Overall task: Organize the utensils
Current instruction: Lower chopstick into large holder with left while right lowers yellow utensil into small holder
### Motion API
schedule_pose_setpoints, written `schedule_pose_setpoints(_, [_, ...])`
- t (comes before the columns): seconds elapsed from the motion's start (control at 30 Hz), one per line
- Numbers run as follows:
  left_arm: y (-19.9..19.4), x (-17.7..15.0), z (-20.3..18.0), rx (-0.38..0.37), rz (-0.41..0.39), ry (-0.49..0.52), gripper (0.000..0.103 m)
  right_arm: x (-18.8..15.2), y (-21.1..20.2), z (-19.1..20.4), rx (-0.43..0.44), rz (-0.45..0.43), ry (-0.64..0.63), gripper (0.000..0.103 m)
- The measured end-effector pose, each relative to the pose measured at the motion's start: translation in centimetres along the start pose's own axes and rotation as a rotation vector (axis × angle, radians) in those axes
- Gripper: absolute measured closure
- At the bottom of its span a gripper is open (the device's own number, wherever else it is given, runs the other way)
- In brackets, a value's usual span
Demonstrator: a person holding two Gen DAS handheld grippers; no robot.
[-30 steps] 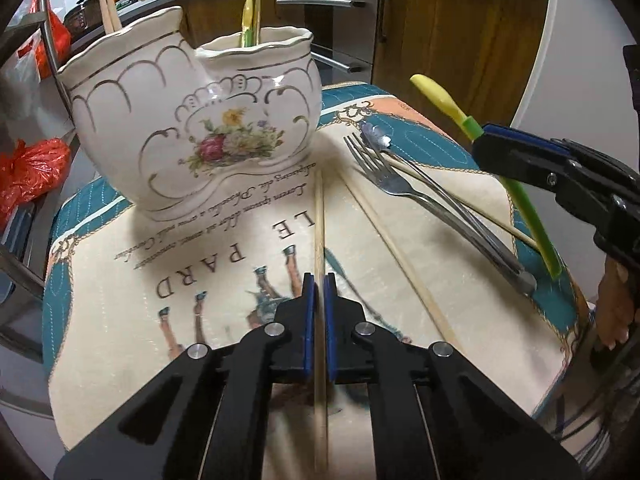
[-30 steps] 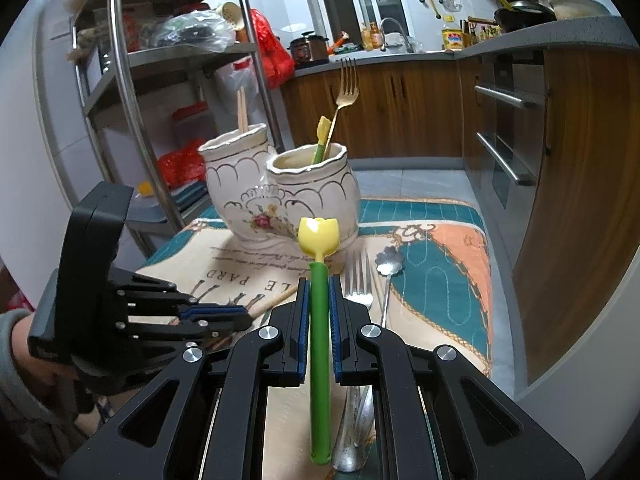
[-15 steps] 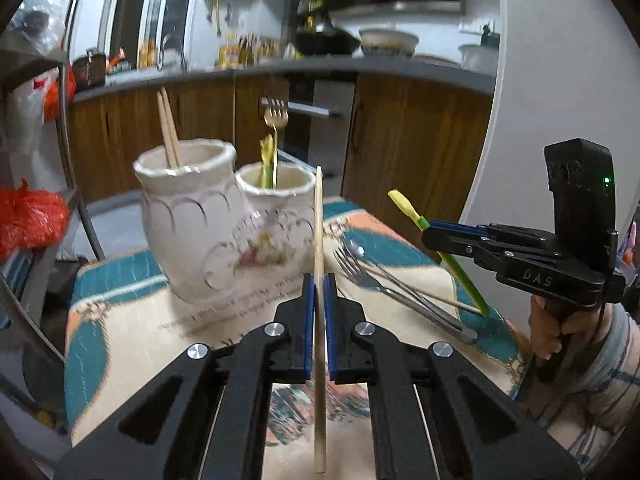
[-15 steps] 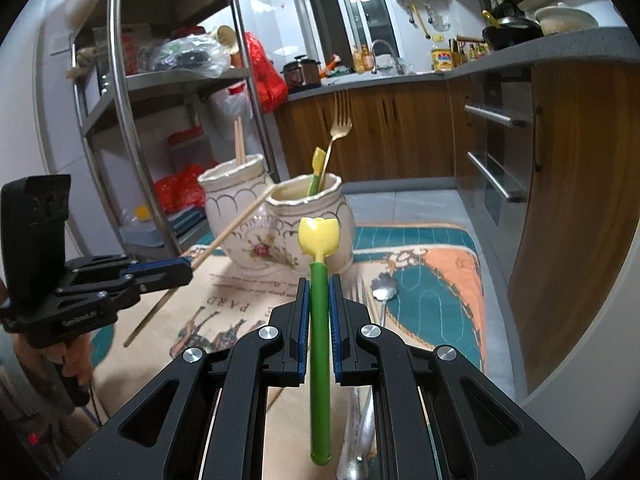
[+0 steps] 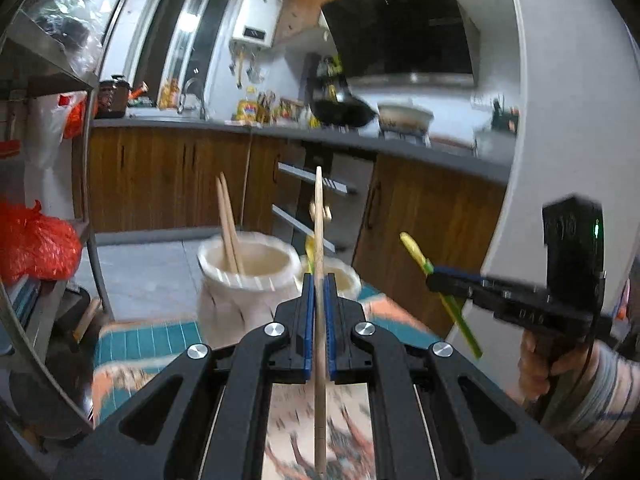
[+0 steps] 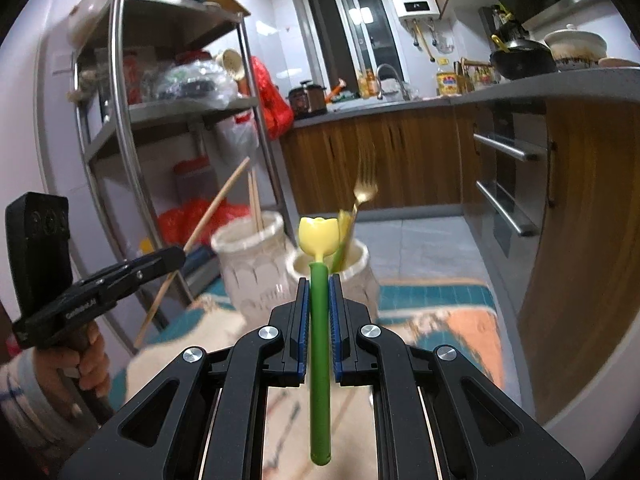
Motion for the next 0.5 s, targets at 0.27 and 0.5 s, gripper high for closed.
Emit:
schedule_pose_setpoints(0.27, [2.1,4.2,4.8,-0.011,-0.130,-0.152,0.098,4.6,3.0,0.6,0.045,-0.112,0.053,0.093])
schedule_pose_setpoints(0.5, [6.1,5.4,5.7,0.051,-0.160,-0.162,0.098,7.3,6.8,-0.7,0.086,-0.154,0.139,0.093])
Point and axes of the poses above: each gripper's, at about its wrist camera, not at the fingertips, and y roughly the way its jaws point, z to its left, x to its top, the point moved 3 cm from there along y, roughly the way its jaws point, and after that the axes turned 10 degrees about y, right-handed, at the moved point
